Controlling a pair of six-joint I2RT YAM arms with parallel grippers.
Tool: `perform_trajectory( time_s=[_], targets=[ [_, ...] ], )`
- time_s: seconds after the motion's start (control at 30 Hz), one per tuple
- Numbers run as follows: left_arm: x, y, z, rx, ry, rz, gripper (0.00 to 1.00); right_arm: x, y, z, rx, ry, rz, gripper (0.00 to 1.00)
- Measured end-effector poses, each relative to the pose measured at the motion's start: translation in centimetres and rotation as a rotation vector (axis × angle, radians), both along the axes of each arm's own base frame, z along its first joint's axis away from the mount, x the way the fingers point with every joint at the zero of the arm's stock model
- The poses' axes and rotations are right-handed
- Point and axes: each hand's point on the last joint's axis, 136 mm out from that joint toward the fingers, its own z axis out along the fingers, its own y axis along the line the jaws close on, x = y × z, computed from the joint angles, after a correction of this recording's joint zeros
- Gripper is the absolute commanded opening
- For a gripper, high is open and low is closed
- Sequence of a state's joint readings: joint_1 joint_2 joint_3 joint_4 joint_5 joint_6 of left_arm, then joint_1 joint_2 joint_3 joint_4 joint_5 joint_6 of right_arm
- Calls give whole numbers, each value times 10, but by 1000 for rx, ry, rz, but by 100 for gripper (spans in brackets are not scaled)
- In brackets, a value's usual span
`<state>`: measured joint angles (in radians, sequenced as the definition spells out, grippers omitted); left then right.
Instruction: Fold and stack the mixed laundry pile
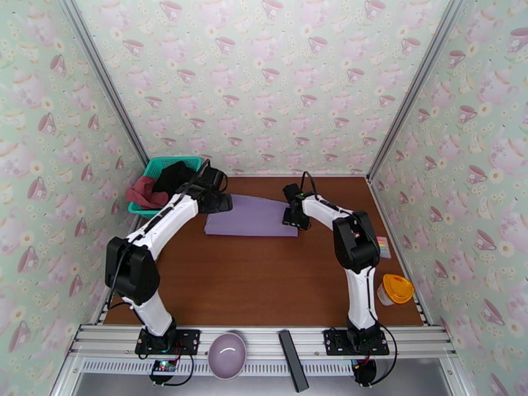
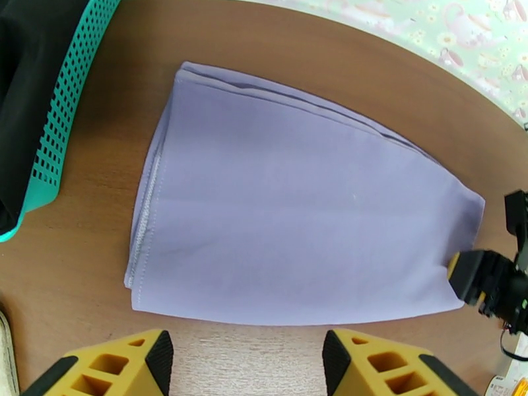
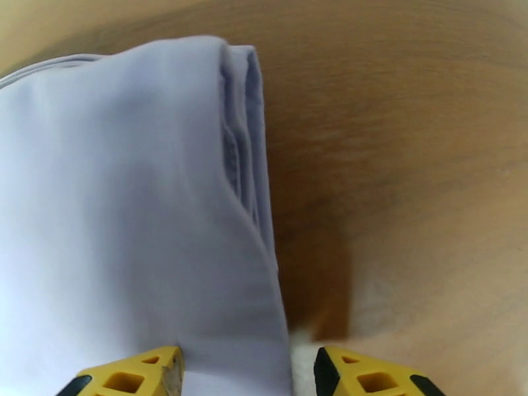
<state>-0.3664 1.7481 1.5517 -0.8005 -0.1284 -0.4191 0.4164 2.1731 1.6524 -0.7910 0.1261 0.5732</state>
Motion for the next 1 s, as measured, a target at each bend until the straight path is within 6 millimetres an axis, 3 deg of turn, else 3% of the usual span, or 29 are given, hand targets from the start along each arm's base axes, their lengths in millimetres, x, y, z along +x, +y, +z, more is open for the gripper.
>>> perform_trajectory(
  time_s=[0.13,0.27,0.4,0.47,0.63,0.73,0.87,0.93,1.0],
  targets=[
    [0,0,-1,1,1,0,65,4,2,-1,6,1,-12,52],
    [0,0,-2,2,2,0,65,6,5,-3,10,5,-23,41],
    [0,1,-2,4,1,1,64,8,11,-3,19,1,-18,21],
    [0,1,-2,5,2,1,62,9,15,-3,29,-8,-15,2],
    [-2,1,-3,8,5,-5,52,9,12,0,23,-27,0,0],
    [-7,-3,-3,5,17,-21,33,2,-4,2,3,-31,2,0],
    [-19,-21,-7,1,49,-90,6,-16,-52,13,-62,-11,-17,0],
    [-27,-40,-10,-19,67,-140,0,-22,-76,27,-85,-18,-23,0],
    [-35,-61,-16,-48,91,-189,0,-22,-94,46,-97,-47,-20,0]
  ],
)
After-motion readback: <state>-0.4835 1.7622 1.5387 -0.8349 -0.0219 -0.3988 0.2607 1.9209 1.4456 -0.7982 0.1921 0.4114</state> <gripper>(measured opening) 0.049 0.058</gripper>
